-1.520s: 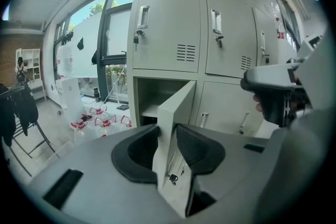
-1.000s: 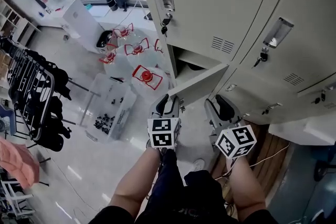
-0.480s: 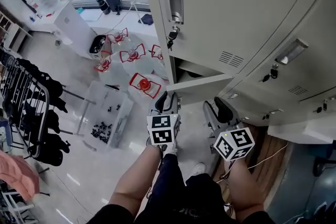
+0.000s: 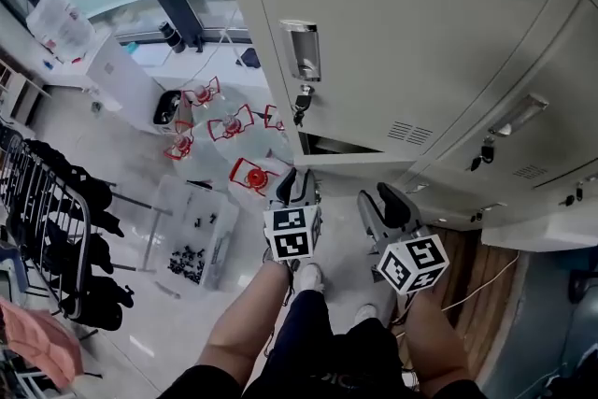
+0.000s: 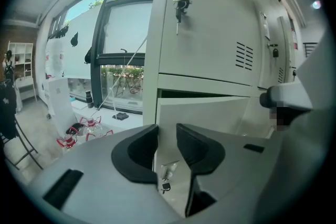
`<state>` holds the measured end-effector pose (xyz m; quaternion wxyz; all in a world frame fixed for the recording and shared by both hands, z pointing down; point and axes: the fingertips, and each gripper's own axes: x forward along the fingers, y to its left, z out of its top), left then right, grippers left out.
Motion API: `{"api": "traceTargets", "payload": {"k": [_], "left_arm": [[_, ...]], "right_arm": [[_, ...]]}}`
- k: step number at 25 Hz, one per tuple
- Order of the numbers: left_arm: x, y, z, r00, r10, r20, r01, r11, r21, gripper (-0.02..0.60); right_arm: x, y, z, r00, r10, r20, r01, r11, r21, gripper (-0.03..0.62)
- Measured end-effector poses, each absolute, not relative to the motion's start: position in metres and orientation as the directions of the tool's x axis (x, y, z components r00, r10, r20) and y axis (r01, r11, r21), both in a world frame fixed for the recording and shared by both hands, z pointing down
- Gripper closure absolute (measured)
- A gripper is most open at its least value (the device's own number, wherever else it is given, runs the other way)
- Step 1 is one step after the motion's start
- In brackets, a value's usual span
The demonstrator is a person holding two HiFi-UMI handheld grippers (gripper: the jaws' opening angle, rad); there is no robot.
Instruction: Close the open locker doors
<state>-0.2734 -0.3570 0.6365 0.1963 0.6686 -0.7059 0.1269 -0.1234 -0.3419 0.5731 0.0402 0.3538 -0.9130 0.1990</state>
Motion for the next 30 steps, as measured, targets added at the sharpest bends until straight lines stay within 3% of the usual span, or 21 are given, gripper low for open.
{"api": "traceTargets", "payload": {"k": [30], "left_arm": [[-0.279,-0.42,0.636,0.025,-0.893,0.449,-0.998,0.007,0.068,0.466]], "right_arm": [[-0.124,-0.364,0.565,-0.699,-0.686,0.202,-0.712,0.642,-0.283,0.441]]}}
